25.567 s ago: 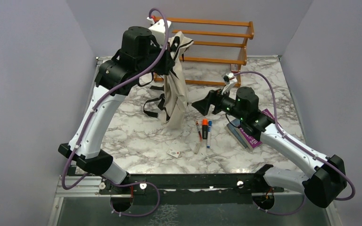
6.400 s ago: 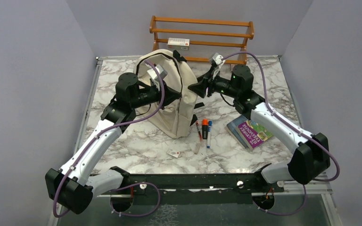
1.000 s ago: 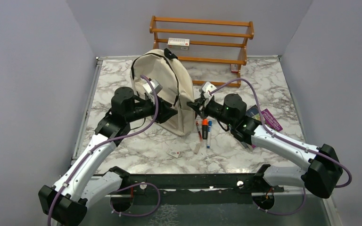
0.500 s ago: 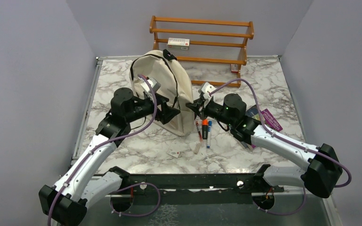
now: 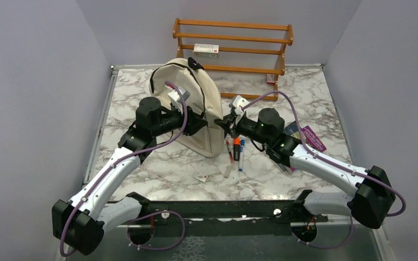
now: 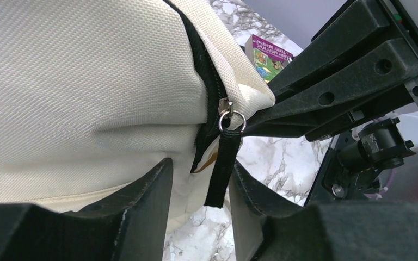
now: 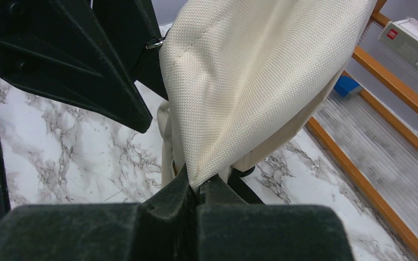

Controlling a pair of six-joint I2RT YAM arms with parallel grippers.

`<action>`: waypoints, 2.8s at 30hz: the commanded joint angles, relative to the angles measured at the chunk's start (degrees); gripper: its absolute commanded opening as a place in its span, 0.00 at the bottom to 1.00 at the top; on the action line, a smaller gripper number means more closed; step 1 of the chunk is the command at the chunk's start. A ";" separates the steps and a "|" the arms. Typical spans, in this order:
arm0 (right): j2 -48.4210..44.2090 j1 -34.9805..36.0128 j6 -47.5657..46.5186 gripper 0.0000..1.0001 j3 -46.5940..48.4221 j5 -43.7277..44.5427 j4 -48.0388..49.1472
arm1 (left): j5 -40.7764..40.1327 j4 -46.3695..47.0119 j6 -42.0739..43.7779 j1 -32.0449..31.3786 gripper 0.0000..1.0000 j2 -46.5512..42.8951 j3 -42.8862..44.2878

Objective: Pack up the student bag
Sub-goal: Unzip the student bag at the center of the board.

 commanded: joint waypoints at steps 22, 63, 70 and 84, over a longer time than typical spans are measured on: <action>-1.01 0.14 -0.32 0.00 0.51 -0.28 5.16 | 4.33 1.62 -0.16 0.07 0.10 -0.95 3.59; -1.03 0.18 -10.91 0.01 -4.95 10.64 3.14 | -36.82 -17.54 9.66 0.24 0.00 -0.77 23.31; -1.31 0.15 -9.43 0.00 -5.15 13.22 3.05 | -49.21 -19.29 8.32 1.53 0.00 -0.39 22.69; -3.01 0.17 -7.35 0.00 -6.56 13.17 2.39 | -49.66 -22.62 3.01 16.56 0.00 2.76 17.53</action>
